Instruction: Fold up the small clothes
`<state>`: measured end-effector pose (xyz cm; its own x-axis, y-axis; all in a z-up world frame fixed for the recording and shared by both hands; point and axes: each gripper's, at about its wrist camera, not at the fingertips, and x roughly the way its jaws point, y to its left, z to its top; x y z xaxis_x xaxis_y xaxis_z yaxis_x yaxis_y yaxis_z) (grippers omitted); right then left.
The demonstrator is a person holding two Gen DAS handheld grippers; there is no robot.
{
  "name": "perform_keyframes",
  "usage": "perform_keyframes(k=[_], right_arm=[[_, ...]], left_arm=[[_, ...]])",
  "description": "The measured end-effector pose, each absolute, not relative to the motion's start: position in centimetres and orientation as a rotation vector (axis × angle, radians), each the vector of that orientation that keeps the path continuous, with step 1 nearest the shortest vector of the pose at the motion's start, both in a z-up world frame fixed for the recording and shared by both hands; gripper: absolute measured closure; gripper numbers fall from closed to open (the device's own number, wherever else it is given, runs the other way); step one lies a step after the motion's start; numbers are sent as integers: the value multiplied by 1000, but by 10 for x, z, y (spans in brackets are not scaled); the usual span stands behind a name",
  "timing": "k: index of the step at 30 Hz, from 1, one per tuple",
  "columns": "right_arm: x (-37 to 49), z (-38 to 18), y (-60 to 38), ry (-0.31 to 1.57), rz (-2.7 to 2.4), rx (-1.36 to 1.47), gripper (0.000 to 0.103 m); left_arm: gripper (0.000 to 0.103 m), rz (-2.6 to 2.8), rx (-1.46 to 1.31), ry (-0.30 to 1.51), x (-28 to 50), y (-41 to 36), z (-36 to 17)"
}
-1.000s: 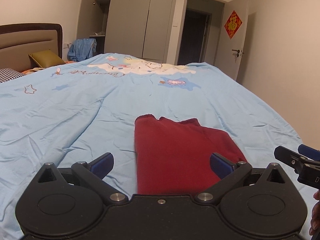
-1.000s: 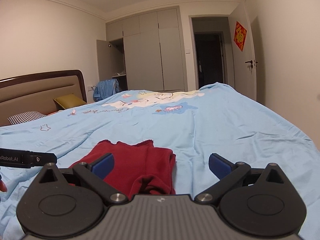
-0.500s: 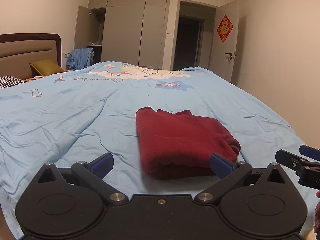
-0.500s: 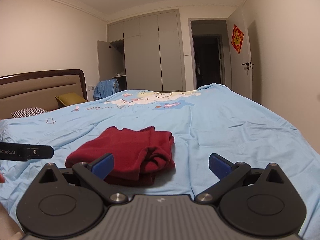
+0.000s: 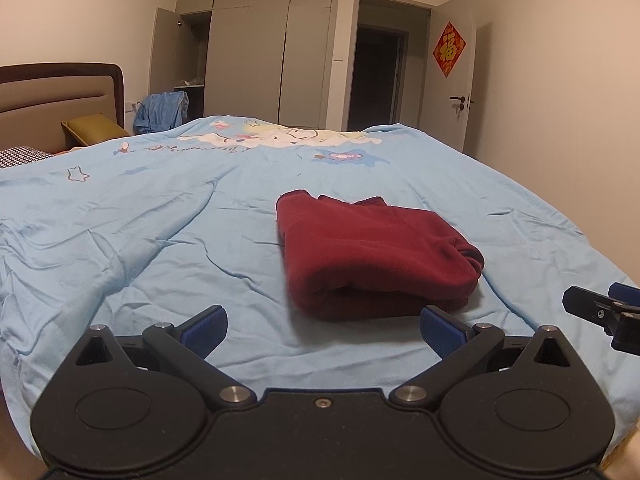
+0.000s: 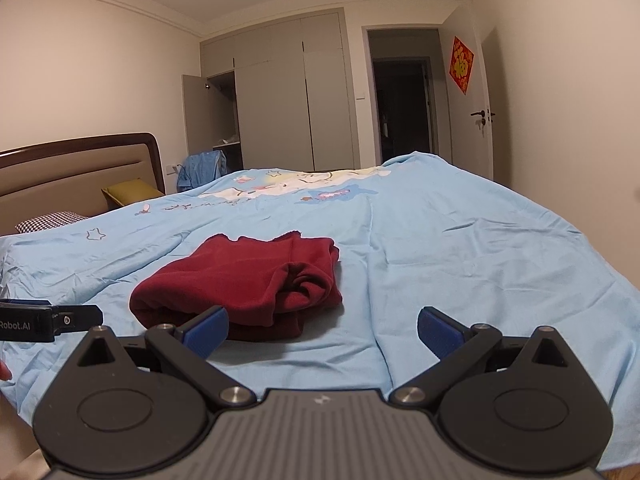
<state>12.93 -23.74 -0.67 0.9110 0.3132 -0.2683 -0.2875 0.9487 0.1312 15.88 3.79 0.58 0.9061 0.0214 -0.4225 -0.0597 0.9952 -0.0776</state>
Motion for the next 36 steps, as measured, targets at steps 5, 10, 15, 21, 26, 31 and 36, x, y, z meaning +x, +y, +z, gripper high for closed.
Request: perform_keyframes(k=[5, 10, 15, 21, 26, 31, 36], right_arm=[[128, -7, -237, 296, 309, 91, 0], [128, -8, -237, 300, 311, 89, 0], [130, -8, -236, 308, 310, 87, 0], [131, -9, -236, 312, 309, 86, 0], [132, -11, -235, 318, 309, 86, 0], [134, -12, -234, 324, 307, 87, 0], [134, -13, -234, 330, 307, 87, 0]], left_arm=[[1, 42, -95, 444, 159, 38, 4], [1, 41, -96, 452, 159, 38, 3], [1, 41, -93, 460, 162, 38, 2], [1, 42, -92, 465, 162, 37, 1], [1, 43, -93, 465, 163, 38, 1], [1, 45, -94, 472, 162, 38, -2], [1, 46, -92, 480, 164, 38, -2]])
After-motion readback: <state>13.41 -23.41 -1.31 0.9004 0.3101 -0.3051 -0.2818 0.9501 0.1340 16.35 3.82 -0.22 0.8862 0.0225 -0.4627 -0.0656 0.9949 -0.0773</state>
